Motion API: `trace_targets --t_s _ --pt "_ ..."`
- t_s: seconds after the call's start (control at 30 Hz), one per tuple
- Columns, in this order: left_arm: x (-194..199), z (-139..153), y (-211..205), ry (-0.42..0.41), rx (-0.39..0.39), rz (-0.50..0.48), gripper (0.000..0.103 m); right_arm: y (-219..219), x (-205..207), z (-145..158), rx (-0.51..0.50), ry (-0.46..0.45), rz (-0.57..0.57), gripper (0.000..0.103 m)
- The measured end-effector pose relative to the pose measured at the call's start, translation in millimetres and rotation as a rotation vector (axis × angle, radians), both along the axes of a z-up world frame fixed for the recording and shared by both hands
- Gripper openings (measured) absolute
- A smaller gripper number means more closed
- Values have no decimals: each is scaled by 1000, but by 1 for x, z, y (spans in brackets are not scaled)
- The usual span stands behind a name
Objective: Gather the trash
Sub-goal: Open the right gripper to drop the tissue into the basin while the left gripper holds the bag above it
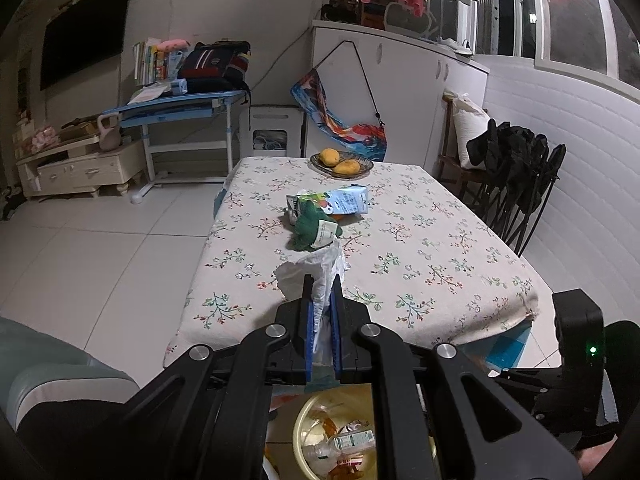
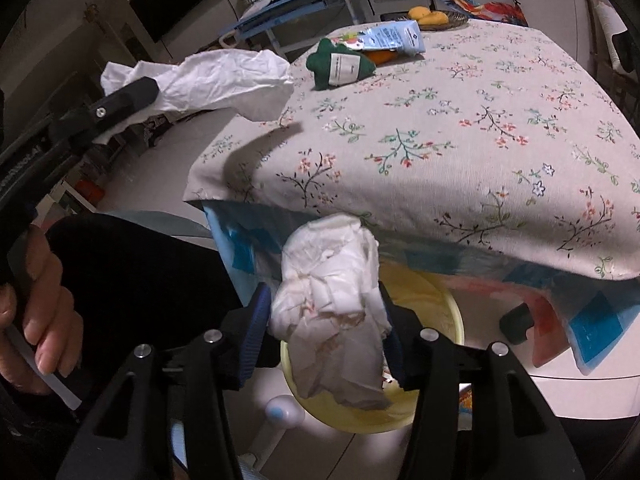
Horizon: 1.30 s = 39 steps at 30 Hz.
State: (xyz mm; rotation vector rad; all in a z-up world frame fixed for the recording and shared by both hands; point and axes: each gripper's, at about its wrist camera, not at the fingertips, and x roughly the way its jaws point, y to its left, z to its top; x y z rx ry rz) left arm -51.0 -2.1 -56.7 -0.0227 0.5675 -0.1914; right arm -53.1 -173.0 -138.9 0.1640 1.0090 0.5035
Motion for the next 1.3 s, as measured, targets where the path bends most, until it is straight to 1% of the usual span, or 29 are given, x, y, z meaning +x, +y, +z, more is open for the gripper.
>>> trace_targets --t_s 0.23,0.37,0.47,0.57,0.67,0.83,1.0,1.13,1.3 --pt "-3 -3 -5 3 9 -17 7 -4 0 -2 10 5 -17 54" --pt "-5 -3 -7 10 7 -35 7 -7 0 0 14 -3 -30 57" --pt "-8 -4 -10 30 -9 -80 7 -11 2 3 16 -16 -57 60" --pt "-13 -8 -13 61 -33 -132 7 -21 3 8 18 -45 -111 63" --pt "-20 -13 -19 83 -18 -173 7 -34 3 12 25 -68 -175 67" --pt "-26 -27 -27 155 -17 -224 7 -54 2 20 31 -117 -266 70" --pt "-26 -53 -44 289 11 -299 7 -66 2 23 44 -141 -315 73" --pt "-31 -63 -57 326 50 -342 7 -69 4 23 56 -139 -327 73" --pt "-29 -76 -62 383 76 -352 7 -70 4 22 63 -136 -331 74"
